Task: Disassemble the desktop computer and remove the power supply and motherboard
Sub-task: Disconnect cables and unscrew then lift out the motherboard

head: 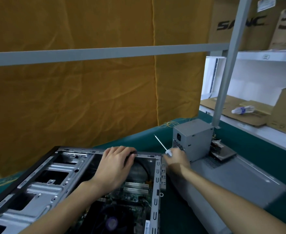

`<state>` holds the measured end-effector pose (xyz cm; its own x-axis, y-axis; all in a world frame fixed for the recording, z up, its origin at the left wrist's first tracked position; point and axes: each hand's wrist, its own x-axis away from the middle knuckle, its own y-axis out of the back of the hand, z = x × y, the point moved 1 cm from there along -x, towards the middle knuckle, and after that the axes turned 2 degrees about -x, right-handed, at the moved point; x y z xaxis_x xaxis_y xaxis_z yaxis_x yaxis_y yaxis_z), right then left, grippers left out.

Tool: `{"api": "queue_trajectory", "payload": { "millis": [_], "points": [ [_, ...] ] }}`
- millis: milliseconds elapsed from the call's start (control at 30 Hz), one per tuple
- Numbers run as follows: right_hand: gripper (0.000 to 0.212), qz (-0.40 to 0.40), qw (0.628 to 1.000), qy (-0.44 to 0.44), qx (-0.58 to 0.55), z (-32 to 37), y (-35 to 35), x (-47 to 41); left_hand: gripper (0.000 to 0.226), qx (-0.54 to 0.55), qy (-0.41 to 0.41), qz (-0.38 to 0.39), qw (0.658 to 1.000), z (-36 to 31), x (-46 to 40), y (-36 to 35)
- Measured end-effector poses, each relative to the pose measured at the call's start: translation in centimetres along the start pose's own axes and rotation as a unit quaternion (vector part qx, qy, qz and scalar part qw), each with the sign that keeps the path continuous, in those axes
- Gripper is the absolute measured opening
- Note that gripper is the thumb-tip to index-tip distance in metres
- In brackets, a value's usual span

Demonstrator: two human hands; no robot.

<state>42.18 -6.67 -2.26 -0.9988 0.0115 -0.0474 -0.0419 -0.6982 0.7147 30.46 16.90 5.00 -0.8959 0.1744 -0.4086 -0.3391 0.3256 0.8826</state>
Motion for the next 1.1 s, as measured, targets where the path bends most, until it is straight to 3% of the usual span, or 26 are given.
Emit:
{"api": "queue_trajectory", "payload": {
  "millis": [100,167,267,367,467,567,633,1100],
  "points": [
    [0.026,-0.009,0.991,-0.009,-0.136,2.5,1.8,0.8,0.039,-0.038,-0.052,0.053,0.997,1.6,-0.4,1.4],
    [0.033,-0.005,0.986,0.017,-0.166,4.7,3.4,2.3,0.043,-0.077,-0.055,0.059,0.994,3.1,-0.4,2.4],
    [0.050,0.016,0.991,0.087,-0.106,8.0,5.1,5.9,0.045,-0.097,-0.012,0.063,0.993,5.6,0.4,3.4],
    [0.057,0.020,0.990,0.128,0.051,10.2,5.9,9.3,0.041,-0.042,-0.002,0.071,0.997,6.5,1.0,3.8],
    [0.047,0.020,0.975,0.107,0.193,11.4,5.7,11.5,0.031,-0.004,0.015,0.040,0.999,6.2,1.0,4.0],
    [0.021,-0.013,0.953,0.119,0.279,12.4,5.2,13.1,0.028,0.015,0.020,0.032,0.999,6.0,1.1,3.8],
    [0.004,-0.028,0.945,0.120,0.302,12.8,4.9,13.5,0.028,0.024,0.020,0.031,0.999,6.1,1.2,4.0],
    [0.015,-0.058,0.943,0.144,0.293,12.1,5.1,12.6,0.026,0.023,0.030,0.000,0.999,5.6,2.5,4.4]
  ]
}}
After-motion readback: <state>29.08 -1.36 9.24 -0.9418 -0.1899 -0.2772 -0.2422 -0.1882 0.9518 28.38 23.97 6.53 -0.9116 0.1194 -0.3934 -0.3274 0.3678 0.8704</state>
